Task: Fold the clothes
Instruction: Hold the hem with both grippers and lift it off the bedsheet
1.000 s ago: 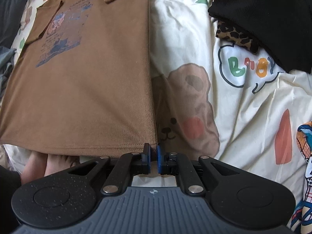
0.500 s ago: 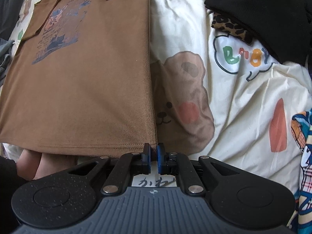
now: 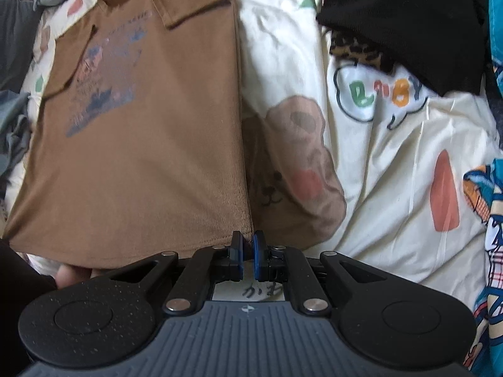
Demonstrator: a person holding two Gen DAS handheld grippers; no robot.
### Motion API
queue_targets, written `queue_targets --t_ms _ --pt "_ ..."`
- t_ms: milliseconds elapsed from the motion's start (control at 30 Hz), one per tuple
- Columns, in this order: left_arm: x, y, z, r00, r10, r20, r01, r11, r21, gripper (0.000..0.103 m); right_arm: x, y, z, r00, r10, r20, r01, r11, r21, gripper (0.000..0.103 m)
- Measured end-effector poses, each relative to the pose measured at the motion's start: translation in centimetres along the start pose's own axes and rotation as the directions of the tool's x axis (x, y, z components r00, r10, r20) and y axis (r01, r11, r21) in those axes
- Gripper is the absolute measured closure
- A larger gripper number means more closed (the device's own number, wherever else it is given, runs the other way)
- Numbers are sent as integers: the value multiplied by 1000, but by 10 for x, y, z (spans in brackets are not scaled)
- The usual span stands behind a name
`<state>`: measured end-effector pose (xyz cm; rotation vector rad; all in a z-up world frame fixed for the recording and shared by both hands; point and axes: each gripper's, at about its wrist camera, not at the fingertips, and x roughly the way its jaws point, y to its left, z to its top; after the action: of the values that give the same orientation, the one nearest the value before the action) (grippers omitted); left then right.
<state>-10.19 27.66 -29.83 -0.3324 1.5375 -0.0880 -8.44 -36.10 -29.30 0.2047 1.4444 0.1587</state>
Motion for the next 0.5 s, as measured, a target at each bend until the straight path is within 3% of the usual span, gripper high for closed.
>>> queue_targets --t_ms 267,500 --pt "-40 -13 26 993 -45 111 46 999 -7 99 -44 2 25 992 43 120 -50 997 51 99" --pt "-79 -28 56 968 -103 227 101 995 19 99 -78 7 53 975 71 211 -89 993 79 99"
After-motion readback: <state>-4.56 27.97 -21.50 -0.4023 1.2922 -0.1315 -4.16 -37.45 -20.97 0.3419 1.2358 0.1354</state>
